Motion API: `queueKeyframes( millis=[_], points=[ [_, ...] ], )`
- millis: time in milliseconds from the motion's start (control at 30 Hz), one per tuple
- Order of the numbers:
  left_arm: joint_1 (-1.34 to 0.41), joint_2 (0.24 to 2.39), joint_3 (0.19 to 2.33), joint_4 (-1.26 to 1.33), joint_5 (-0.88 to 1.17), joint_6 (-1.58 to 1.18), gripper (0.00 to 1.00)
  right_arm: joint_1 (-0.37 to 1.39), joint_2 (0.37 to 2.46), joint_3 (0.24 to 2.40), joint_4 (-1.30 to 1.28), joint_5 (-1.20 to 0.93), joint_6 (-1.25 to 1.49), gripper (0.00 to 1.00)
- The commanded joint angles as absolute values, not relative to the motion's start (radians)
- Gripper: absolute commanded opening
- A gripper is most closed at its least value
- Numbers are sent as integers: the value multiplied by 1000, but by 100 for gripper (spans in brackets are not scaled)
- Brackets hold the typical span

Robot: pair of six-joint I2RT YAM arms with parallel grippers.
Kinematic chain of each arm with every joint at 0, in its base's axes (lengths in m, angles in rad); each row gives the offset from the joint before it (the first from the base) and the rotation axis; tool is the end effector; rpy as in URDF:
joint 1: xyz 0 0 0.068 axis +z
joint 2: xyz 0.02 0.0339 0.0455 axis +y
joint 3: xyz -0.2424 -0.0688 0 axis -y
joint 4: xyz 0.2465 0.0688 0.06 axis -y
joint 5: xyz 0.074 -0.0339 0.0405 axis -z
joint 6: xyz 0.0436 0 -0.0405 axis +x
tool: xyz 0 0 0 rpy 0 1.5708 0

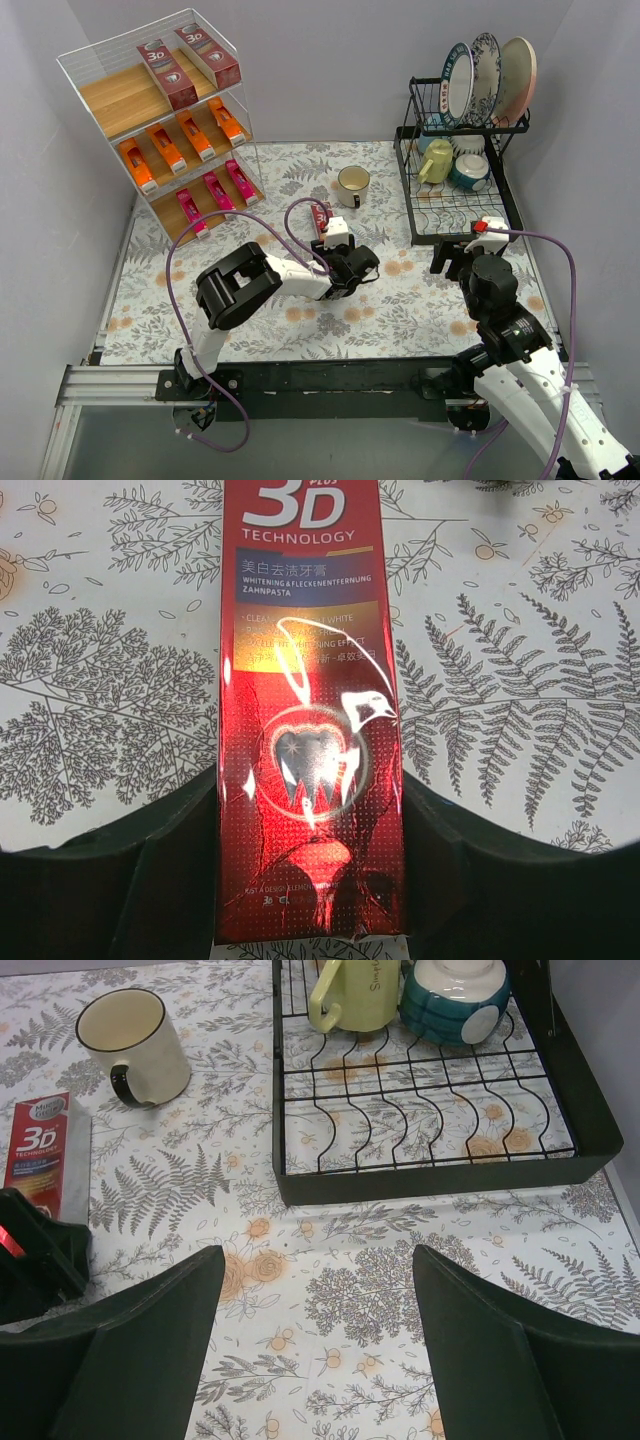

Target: Place and organize the toothpastes onto the shelf

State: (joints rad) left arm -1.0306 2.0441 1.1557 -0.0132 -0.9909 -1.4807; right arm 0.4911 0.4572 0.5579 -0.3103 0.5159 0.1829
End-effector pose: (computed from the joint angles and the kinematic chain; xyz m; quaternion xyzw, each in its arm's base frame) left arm 0.2335 -0.3185 0.0990 -0.3376 0.7752 -0.1355 0.5165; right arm 0.1435 0.0523 0.2817 0.0433 0.7672 0.0141 0.6398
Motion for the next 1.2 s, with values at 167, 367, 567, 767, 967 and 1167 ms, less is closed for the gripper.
queueKeyframes(
  millis=[167, 367, 567, 767, 967, 1167],
  points=[
    [-1026, 1832, 1149, -129, -989, -1408, 46, 489, 457, 549, -241, 500, 170, 83],
    [-1026, 1633, 1229, -258, -983, -1258, 46, 488, 453, 548, -230, 491, 164, 83],
    [-1026, 1502, 1446, -402, -1026, -1045, 45, 489, 445, 546, -227, 485, 163, 83],
    [-1026, 1496, 1768, -592, -1143, -904, 45, 489, 439, 543, -222, 479, 160, 83],
    [-1017, 1457, 1879, -485, -1241, -666, 43, 489, 442, 543, -221, 469, 161, 83],
    [-853, 1405, 1885, -357, -1198, -571, 42, 489, 446, 541, -219, 463, 156, 83]
  ],
)
